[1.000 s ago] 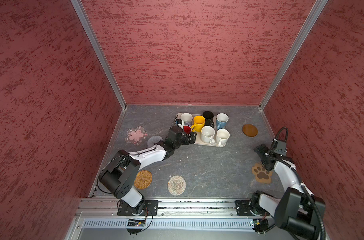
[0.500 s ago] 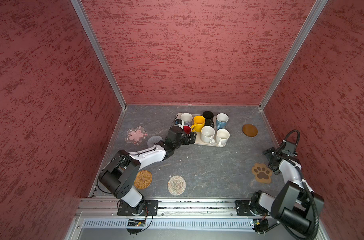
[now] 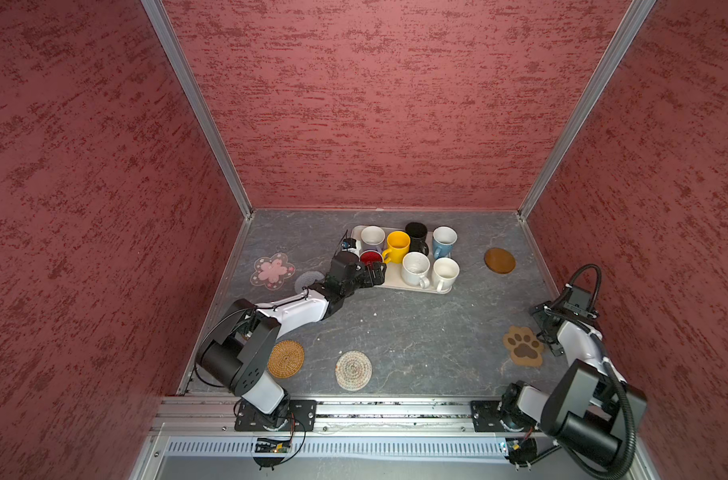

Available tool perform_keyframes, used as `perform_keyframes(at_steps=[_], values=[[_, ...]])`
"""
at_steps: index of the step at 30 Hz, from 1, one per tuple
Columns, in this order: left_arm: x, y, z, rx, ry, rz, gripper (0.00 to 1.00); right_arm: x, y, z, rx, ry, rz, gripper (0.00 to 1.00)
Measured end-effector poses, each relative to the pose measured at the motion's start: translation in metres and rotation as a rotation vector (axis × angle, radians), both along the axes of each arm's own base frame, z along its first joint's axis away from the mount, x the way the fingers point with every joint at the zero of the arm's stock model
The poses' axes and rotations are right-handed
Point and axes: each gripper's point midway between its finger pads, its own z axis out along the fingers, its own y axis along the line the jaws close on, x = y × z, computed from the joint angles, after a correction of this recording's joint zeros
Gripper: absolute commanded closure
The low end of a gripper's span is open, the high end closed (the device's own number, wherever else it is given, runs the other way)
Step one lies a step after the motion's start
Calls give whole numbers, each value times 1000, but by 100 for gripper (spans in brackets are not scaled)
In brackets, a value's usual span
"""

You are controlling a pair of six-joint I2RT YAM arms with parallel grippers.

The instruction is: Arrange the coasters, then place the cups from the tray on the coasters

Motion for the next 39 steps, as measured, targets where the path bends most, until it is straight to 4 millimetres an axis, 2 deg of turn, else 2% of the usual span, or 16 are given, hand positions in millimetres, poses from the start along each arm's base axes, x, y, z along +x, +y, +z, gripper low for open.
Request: perform_keyframes(at_steps=[12, 21, 32, 39], values=[[-1, 4, -5, -8, 14, 8, 0, -18, 19, -34, 72, 59, 19, 3], [0, 6, -5, -12, 18, 14, 0, -12, 27, -32, 92, 23, 49, 4], [0, 6, -5, -12, 17, 16, 0, 2, 75, -29, 146, -3, 190, 4], [0, 8, -4, -14, 14, 19, 0, 12, 115, -29, 170, 3, 311, 4]])
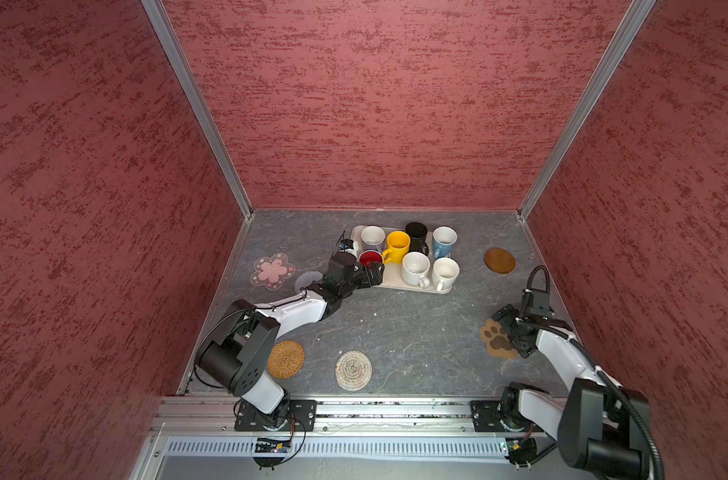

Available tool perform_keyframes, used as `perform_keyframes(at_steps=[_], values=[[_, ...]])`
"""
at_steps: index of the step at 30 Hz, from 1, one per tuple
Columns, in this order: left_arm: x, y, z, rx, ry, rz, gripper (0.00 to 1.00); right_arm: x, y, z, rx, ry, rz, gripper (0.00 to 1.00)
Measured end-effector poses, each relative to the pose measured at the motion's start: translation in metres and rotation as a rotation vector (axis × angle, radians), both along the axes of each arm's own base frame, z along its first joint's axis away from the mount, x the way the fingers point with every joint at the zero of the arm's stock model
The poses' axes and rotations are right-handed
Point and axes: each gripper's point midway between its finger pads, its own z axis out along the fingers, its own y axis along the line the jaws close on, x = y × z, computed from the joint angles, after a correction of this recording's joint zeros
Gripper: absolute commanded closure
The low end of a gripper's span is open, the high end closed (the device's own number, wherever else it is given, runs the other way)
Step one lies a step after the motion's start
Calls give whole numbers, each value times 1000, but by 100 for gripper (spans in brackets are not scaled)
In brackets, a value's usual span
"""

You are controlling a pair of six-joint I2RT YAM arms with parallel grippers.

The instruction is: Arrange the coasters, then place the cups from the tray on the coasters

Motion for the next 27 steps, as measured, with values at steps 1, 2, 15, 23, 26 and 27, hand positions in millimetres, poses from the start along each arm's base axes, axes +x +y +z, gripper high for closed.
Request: perform_keyframes(at_steps=[1, 2, 15, 23, 26, 27], values=[[0, 0, 0, 0, 0, 1, 0, 1, 5, 0, 3, 0, 13, 4], [1, 1, 0, 0, 0, 3, 1, 2, 11, 0, 6, -1, 29, 4], [-1, 5, 5, -6, -12, 9, 0, 15, 71, -1, 17, 21, 180, 5], [-2, 5, 5, -6, -11, 9, 0, 18, 78, 1, 12, 28, 189, 4], [-3, 5, 7, -4, -16, 11, 0, 18, 75, 9, -4, 15, 191, 4], [-3, 5, 9, -3, -20, 14, 0, 20, 75, 14, -9, 4, 195, 4]])
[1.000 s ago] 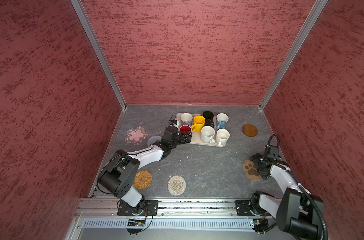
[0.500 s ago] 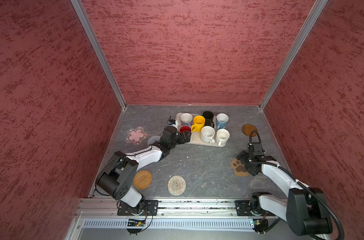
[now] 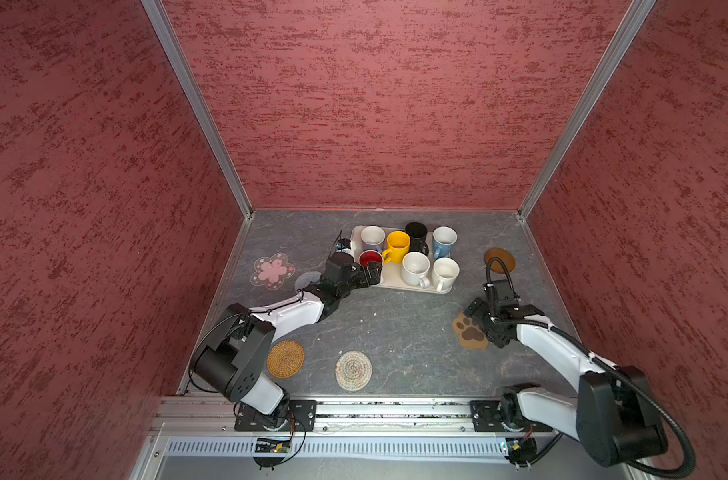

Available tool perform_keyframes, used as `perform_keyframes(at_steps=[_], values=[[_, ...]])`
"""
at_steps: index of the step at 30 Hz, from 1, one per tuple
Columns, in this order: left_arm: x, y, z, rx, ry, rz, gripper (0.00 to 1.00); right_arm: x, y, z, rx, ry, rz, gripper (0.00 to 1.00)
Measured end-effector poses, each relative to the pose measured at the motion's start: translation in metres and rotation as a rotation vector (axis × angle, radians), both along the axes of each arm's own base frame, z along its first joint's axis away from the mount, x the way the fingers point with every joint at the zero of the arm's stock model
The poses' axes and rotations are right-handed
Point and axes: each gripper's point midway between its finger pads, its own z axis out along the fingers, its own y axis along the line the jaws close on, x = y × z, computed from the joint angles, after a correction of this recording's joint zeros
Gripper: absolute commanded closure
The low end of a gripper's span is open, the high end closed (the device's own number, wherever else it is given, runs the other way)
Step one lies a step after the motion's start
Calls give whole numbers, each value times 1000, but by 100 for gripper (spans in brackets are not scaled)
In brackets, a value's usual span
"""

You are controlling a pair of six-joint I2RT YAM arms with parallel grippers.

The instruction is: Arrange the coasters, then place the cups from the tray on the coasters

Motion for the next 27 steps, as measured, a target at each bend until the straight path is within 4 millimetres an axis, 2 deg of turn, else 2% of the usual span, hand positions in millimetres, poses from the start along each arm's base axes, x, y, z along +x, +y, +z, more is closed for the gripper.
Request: perform_keyframes(at_steps=[7, 9, 14, 18, 23, 27], values=[[-18, -11, 19, 40, -39, -23, 0, 29, -2, 61, -51, -180, 81, 4], [-24, -14, 31, 61, -62, -30, 0, 38, -5, 80, -75, -237, 113, 4], [-28, -16, 76, 90, -146, -35, 0, 60, -25, 119, -162, -364, 151, 4], [-24, -16, 104, 110, -188, -33, 0, 82, -45, 128, -207, -398, 148, 2], [-17, -24, 130, 143, -224, -57, 0, 120, -63, 122, -223, -400, 166, 2], [-10, -31, 138, 164, -251, -72, 0, 151, -77, 118, -245, -397, 172, 3]])
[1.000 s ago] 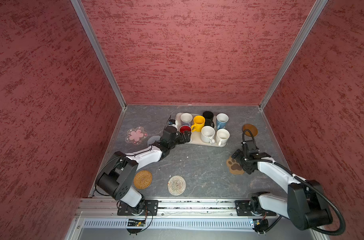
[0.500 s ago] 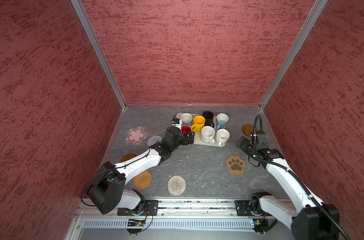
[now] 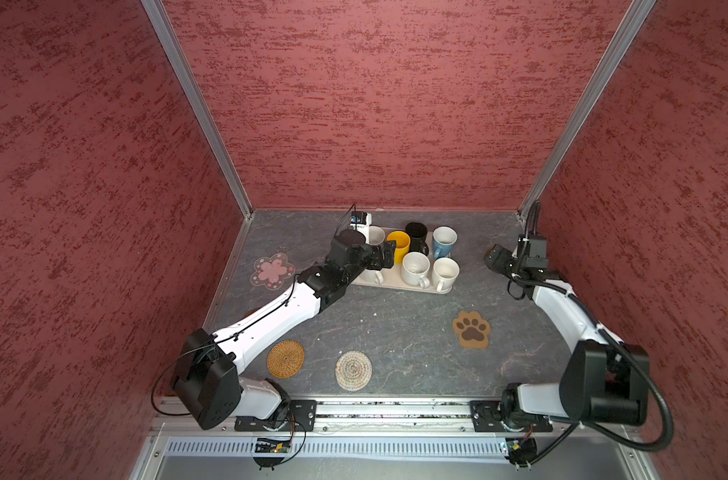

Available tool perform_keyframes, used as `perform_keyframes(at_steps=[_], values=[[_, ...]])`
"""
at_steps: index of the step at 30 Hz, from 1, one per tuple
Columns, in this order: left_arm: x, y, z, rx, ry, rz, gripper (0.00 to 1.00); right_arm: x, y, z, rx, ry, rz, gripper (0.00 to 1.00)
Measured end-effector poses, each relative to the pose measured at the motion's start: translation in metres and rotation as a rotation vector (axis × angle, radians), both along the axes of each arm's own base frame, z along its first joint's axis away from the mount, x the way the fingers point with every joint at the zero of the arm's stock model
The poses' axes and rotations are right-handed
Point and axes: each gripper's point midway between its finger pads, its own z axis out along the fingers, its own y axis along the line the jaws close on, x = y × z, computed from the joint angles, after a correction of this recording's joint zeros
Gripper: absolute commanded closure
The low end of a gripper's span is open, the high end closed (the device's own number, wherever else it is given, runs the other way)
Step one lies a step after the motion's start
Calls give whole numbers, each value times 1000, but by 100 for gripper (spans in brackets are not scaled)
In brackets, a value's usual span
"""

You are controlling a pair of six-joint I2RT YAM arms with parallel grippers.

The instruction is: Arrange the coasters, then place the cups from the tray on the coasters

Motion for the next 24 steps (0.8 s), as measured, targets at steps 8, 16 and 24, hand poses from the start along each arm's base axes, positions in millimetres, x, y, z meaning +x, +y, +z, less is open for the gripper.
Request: perform_keyframes(at_steps=[8, 16, 24], values=[[40, -16, -16, 16, 4, 1, 0, 68, -16, -16, -56, 31, 30, 4], [87, -10, -32, -28, -3, 34, 0, 121, -27, -34, -142, 69, 87, 5], [93, 1, -64, -18, 7, 54, 0, 158, -35, -58, -227, 135, 160, 7]])
